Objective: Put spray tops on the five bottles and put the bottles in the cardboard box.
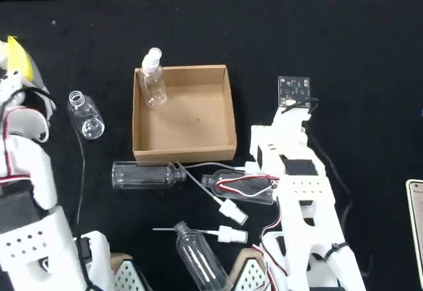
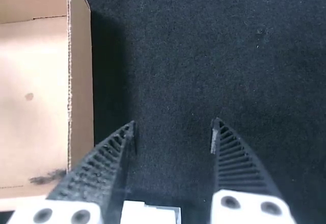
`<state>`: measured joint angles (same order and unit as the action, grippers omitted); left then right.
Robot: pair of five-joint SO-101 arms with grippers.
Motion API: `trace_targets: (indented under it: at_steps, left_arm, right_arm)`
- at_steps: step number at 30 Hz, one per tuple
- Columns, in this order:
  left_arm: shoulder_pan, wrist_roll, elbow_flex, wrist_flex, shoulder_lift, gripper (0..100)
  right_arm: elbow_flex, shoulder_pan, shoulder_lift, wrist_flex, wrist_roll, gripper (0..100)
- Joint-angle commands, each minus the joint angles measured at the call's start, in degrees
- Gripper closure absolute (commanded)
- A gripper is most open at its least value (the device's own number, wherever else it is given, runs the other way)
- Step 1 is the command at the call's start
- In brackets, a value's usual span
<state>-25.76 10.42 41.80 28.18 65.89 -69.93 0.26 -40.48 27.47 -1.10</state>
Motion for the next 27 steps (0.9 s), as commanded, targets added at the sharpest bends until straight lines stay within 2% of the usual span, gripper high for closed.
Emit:
trace_targets:
  at_steps: [1, 5, 13, 27]
  left_arm:
    - [0.7, 0.5, 2.1, -5.3, 1.7, 87]
    - [2.9, 0.6, 3.1, -7.9, 0.1, 87]
    - [7.7, 0.5, 12.4, -25.3, -3.9, 87]
    - [7.5, 0.1, 18.9, -26.5, -4.5, 87]
  right_arm:
    - [0.7, 1.0, -3.0, -1.1, 0.1, 79.0]
    - [0.7, 1.0, -3.0, -1.3, 0.1, 79.0]
    - [0.5, 1.0, -3.0, -1.3, 0.1, 79.0]
    - [0.5, 1.0, -3.0, -1.3, 0.1, 79.0]
